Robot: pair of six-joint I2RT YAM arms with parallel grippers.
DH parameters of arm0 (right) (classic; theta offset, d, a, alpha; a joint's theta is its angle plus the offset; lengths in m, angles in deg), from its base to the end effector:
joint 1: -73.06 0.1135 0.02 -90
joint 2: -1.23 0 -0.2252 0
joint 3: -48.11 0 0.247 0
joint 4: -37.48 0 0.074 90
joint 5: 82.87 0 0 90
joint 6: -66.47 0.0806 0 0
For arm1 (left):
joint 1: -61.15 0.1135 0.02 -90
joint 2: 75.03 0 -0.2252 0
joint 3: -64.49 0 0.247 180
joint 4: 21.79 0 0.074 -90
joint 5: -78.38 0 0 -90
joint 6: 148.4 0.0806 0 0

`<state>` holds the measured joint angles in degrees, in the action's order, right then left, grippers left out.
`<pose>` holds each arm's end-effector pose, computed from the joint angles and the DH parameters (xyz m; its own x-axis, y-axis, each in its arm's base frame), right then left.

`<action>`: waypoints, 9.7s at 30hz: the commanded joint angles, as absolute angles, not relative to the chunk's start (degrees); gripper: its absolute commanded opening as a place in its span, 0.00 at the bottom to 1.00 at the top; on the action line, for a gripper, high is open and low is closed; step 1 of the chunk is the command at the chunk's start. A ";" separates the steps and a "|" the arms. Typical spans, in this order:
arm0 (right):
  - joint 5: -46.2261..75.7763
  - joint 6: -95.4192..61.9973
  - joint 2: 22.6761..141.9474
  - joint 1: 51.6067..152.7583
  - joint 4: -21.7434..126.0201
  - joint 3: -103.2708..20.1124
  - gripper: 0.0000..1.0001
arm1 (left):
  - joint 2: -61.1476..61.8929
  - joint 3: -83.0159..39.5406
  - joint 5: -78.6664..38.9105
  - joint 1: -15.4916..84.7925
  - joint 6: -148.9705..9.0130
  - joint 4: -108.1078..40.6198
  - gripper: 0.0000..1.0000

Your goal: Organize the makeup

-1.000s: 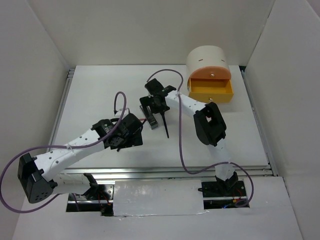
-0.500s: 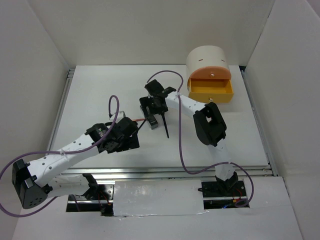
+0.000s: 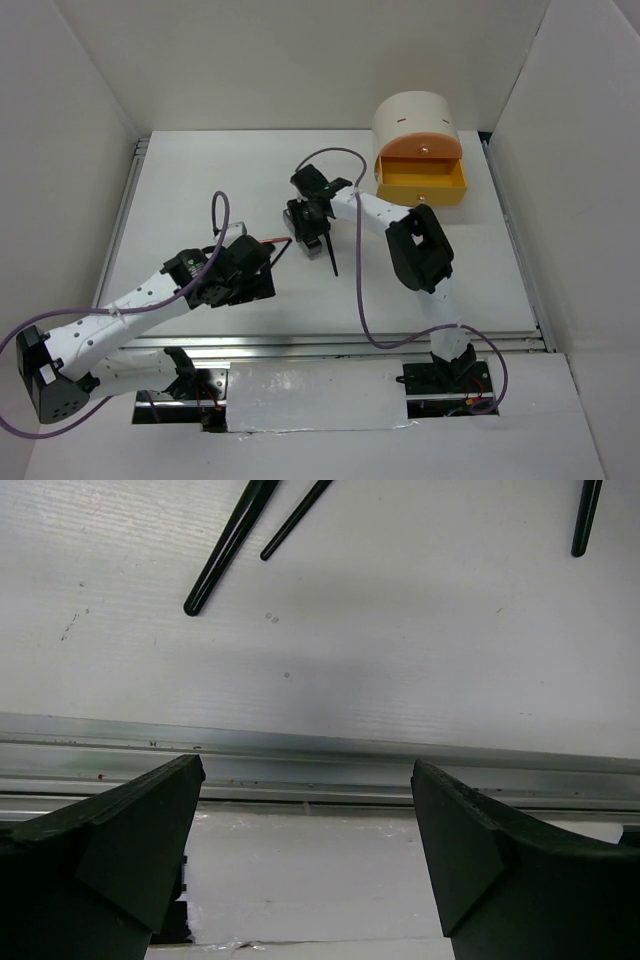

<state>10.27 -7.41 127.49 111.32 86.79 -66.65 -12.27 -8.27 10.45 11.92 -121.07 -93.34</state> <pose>0.3668 0.2949 0.1110 -0.8360 -0.3062 -0.4553 -0.4238 0.8874 0.1814 0.1738 -0.1552 0.2259 -0.7833 -0.3523 -0.5122 -0.2415 0.9316 -0.2715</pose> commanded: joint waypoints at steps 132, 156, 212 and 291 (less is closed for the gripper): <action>13.37 47.31 106.70 65.67 41.26 -38.45 0.10 | -9.90 -12.41 11.67 12.02 -117.64 -92.80 0.99; 28.21 54.95 113.79 62.78 -6.15 -15.07 0.69 | -16.93 -7.22 9.30 11.93 -121.15 -93.50 0.99; 30.16 57.25 111.89 62.42 -2.86 -4.72 0.22 | -13.95 -10.65 9.65 11.93 -118.43 -91.14 0.99; 10.80 18.04 72.52 98.19 69.22 -24.05 1.00 | 15.84 -16.89 8.52 31.52 -97.34 -79.37 0.95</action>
